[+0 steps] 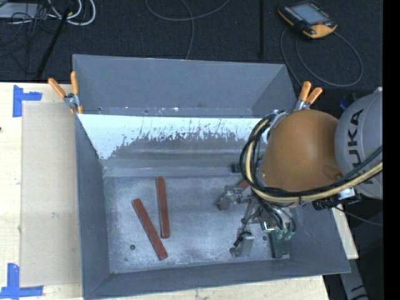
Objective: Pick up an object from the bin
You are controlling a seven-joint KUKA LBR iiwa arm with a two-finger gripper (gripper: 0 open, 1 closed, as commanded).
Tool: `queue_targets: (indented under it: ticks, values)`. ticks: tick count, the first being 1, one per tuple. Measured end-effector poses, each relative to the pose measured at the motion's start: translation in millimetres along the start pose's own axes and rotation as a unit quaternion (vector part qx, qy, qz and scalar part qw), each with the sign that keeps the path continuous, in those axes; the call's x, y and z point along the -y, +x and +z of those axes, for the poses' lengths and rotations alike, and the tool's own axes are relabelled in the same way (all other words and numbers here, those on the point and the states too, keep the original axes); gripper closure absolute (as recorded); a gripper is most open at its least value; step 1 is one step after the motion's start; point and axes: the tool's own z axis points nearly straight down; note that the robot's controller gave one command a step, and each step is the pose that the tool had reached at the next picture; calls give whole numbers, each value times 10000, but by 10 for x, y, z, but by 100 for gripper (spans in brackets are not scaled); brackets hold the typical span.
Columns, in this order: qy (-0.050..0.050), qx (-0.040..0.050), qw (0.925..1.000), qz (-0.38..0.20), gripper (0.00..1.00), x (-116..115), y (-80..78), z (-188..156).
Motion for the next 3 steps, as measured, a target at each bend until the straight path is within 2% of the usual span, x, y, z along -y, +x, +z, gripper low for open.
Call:
queue_targets:
  ticks: [1, 2, 3]
  values:
    - [-2, 36, 10000, 8, 0, 2, -16, -29]
    - [-7, 87, 9999, 81, 0, 275, -323, 381]
    - [-4, 2, 9991, -416, 0, 671, -809, 473]
